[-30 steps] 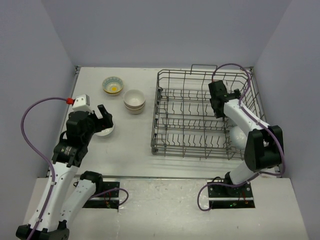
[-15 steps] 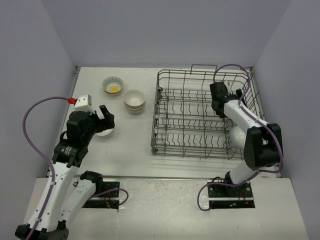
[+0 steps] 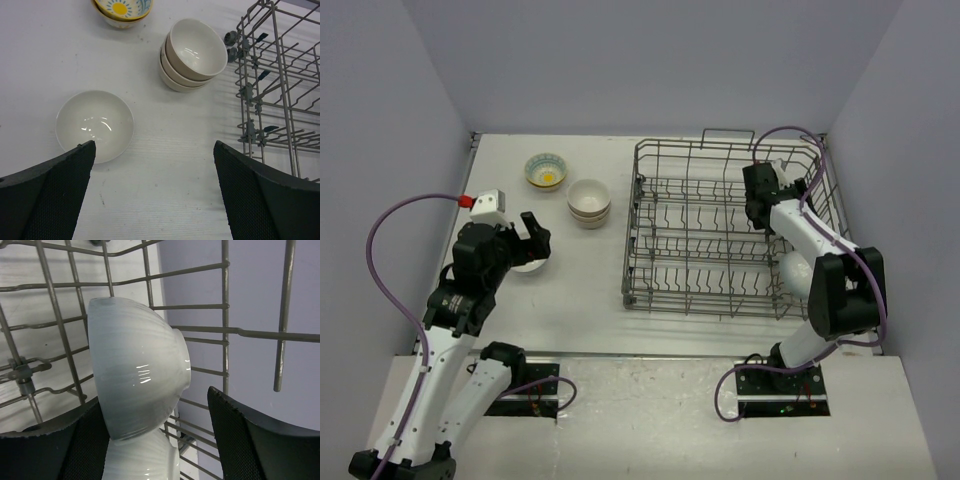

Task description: Unload the bowls from the dish rack

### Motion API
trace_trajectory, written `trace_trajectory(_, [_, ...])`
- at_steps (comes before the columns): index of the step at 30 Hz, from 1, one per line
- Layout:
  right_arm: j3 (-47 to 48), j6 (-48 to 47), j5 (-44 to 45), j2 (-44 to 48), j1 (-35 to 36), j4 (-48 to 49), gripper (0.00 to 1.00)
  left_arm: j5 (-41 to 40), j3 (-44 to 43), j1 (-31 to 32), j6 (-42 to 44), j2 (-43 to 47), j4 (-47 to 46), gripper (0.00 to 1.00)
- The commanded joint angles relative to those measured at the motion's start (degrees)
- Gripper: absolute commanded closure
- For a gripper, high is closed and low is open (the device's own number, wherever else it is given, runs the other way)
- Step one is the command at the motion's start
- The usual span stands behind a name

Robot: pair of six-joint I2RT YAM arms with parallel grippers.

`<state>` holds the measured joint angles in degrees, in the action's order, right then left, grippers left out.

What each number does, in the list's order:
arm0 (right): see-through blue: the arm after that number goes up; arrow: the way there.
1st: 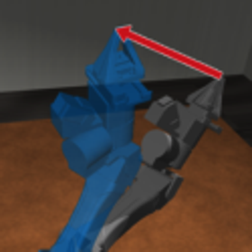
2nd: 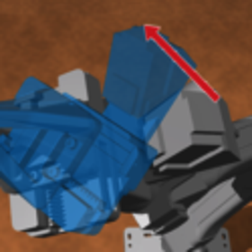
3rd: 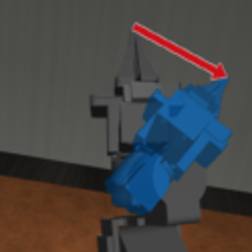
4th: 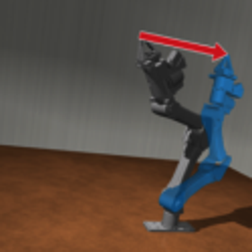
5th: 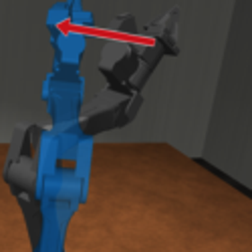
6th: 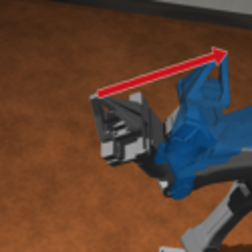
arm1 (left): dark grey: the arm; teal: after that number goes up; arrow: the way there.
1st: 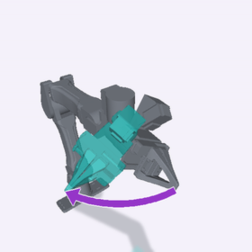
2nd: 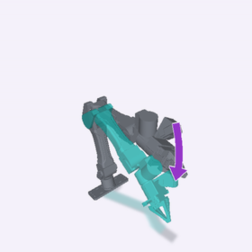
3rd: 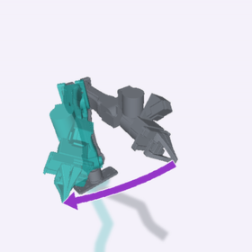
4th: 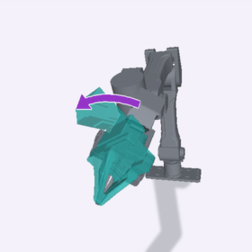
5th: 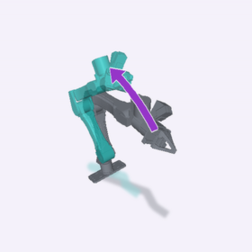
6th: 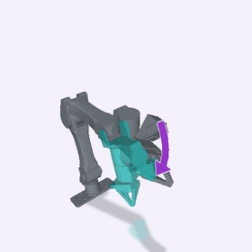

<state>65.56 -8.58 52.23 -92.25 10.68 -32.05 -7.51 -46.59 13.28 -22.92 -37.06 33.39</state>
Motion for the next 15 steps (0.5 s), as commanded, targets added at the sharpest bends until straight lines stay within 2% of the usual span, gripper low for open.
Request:
trace_trajectory(1, [0.97,0.67,4.72,0.4,-1.53,1.2,0.28,1.18,0.27,0.43,1.38,0.41,-3.15,0.0])
trace_trajectory(15, [1.59,1.37,6.04,0.05,-1.89,1.2,0.48,2.06,0.45,0.87,1.65,0.76,-3.59,0.0])
